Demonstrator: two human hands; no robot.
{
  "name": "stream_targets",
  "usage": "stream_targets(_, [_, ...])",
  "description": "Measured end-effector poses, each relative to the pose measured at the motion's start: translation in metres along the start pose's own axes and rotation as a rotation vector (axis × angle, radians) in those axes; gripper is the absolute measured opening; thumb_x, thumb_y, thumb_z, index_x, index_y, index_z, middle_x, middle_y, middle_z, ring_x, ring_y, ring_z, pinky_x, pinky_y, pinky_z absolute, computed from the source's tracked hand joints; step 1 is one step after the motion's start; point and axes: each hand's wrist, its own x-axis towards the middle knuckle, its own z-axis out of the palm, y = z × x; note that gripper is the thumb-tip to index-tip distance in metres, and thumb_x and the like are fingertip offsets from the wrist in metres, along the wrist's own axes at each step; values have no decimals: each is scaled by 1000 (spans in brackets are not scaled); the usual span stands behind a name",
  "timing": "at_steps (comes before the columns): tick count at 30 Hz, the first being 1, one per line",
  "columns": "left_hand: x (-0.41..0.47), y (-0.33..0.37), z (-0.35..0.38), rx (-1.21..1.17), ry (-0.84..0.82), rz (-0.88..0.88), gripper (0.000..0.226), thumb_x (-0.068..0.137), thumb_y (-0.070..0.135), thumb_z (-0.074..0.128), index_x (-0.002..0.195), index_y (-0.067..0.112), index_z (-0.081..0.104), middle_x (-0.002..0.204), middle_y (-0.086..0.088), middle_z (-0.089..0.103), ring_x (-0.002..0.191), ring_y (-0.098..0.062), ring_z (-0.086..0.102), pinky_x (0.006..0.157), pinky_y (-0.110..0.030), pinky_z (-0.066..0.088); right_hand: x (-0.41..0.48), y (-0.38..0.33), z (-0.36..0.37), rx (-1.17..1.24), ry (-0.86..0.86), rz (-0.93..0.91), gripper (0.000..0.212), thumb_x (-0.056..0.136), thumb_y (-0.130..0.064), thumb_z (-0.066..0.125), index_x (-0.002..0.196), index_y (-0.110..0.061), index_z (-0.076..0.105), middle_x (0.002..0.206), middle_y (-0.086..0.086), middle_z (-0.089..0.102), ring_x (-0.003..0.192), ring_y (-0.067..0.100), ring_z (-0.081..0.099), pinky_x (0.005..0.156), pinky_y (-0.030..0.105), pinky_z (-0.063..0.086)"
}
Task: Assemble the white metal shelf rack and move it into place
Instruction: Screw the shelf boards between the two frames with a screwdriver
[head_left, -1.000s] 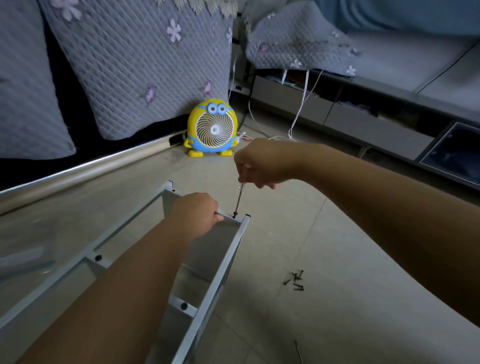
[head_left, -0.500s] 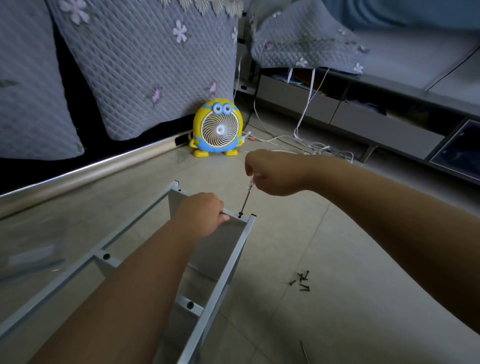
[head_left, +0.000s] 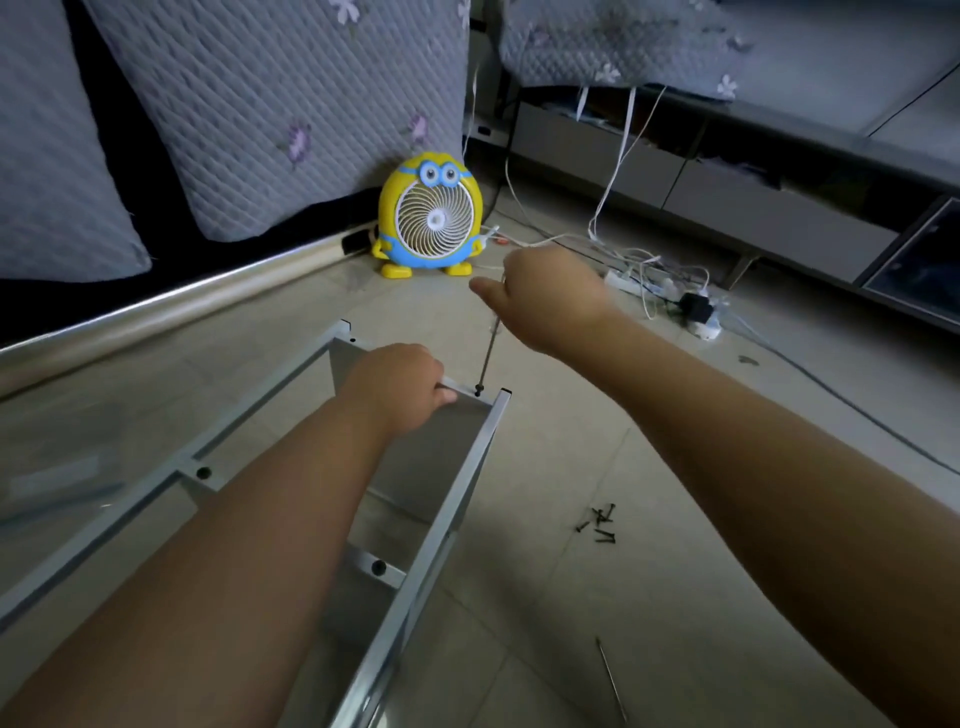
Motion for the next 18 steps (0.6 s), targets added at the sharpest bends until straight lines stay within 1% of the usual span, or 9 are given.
stream_targets(2, [0,0,1,-5,5,-7,37,95,37,44,102,5,60,109,-12,56,105,-26,52,83,-33,39,1,-1,0,-12,-7,51,43,97,-44,35,90,-7,55,103,12,60,104,31,54,68,29,31])
stream_targets(4, [1,-1,2,2,5,-11,36,95,37,43,102,6,60,109,-11,56,105,-25,52,85,-33,39,1,-1,-4,-82,-29,8,45,96,-47,35,85,-7,54,93,8,58,104,30,55,68,29,32])
stream_targets(6, [1,-1,4,17,-2,-12,36,95,38,43,102,7,60,109,-10,56,106,-25,51,87,-34,40,0,2,-9,-129,-70,-69,47,95,-48,35,99,-6,56,105,11,60,106,29,54,71,30,36])
stream_targets(8, [1,-1,2,23,-3,-10,36,96,37,42,104,7,59,110,-9,55,107,-24,50,88,-33,40,0,5,-15,-153,-113,-141,51,93,-48,39,118,-6,53,121,11,55,113,27,51,82,33,41])
stream_targets(10, [1,-1,2,28,-3,-4,36,96,37,41,106,7,58,112,-9,55,109,-24,50,88,-33,39,3,7,-19,-128,-140,-194,48,95,-41,41,128,-7,47,129,12,49,118,27,47,92,32,38])
stream_targets(12, [1,-1,2,34,-6,-2,36,97,37,41,107,6,58,112,-9,55,108,-24,50,88,-32,38,4,10,-21,-11,-183,-232,37,96,-28,42,124,-5,50,125,12,53,109,24,51,86,23,35])
stream_targets(14, [2,0,3,48,-3,5,37,97,37,40,107,6,58,112,-10,55,108,-24,50,87,-32,38,4,15,-23,57,-223,-263,26,95,-22,45,110,-6,57,103,11,64,77,17,58,64,15,37])
stream_targets(16, [2,-1,5,46,-5,14,35,97,36,40,106,6,58,111,-9,55,107,-24,50,87,-32,38,4,21,-25,77,-249,-275,15,92,-22,52,95,-9,59,84,10,68,59,14,60,53,9,40])
stream_targets(18, [3,-5,5,19,-15,35,29,97,29,41,107,7,58,111,-9,54,107,-25,50,87,-32,40,5,25,-26,59,-253,-275,12,89,-23,57,87,-12,59,79,10,68,59,17,59,54,16,43])
